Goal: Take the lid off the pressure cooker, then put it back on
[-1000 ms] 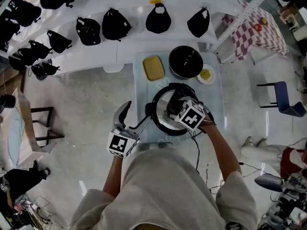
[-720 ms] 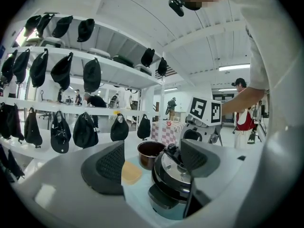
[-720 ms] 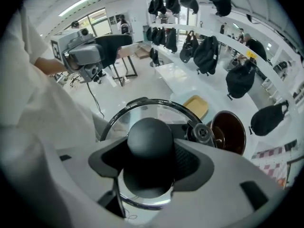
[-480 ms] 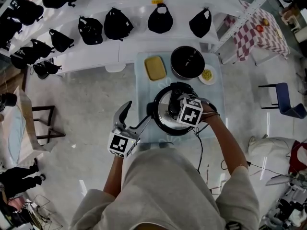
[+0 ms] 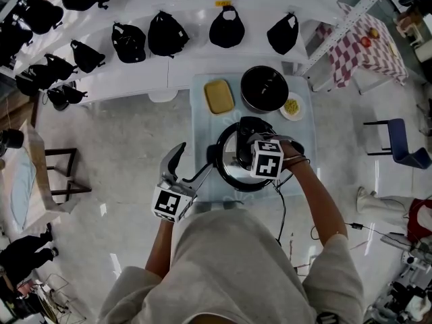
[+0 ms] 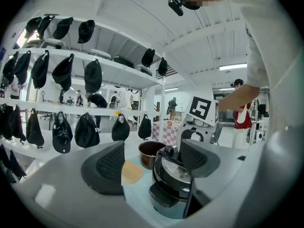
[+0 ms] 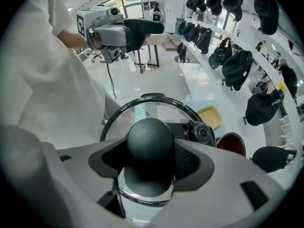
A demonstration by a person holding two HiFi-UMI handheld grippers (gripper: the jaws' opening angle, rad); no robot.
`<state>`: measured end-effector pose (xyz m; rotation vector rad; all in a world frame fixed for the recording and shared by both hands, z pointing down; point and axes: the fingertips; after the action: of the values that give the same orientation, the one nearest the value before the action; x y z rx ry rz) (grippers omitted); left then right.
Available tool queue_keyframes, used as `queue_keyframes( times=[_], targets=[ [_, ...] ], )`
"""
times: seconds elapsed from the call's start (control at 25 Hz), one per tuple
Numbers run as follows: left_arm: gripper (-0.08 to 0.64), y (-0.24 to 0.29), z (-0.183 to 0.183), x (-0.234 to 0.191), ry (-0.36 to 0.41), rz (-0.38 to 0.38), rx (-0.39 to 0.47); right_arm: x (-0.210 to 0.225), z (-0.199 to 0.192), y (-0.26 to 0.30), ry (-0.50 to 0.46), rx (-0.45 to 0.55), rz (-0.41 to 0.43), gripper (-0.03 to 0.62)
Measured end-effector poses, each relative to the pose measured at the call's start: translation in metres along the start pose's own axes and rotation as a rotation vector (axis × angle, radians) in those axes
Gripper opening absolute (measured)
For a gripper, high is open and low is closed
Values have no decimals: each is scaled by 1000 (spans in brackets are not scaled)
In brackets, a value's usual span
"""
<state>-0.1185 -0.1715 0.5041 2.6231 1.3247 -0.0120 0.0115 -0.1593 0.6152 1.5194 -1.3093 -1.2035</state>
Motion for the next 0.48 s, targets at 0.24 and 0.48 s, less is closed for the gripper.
queue_keyframes(
  times=[0.24,0.48],
  targets=[
    [354,3,0,1,5,-2,-3,1,-1,1,-29,-7,1,279],
    [354,5,2,2,12,-7,1,1,1,-1,-49,22,-54,284]
  ],
)
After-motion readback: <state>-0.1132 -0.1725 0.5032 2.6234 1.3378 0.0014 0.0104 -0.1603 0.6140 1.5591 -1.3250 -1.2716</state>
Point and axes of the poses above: the fingertips, and each gripper's own axes: y forward along the fingers, x to its right, z out of its top, and after that the axes turned 14 degrees about -z, right-handed
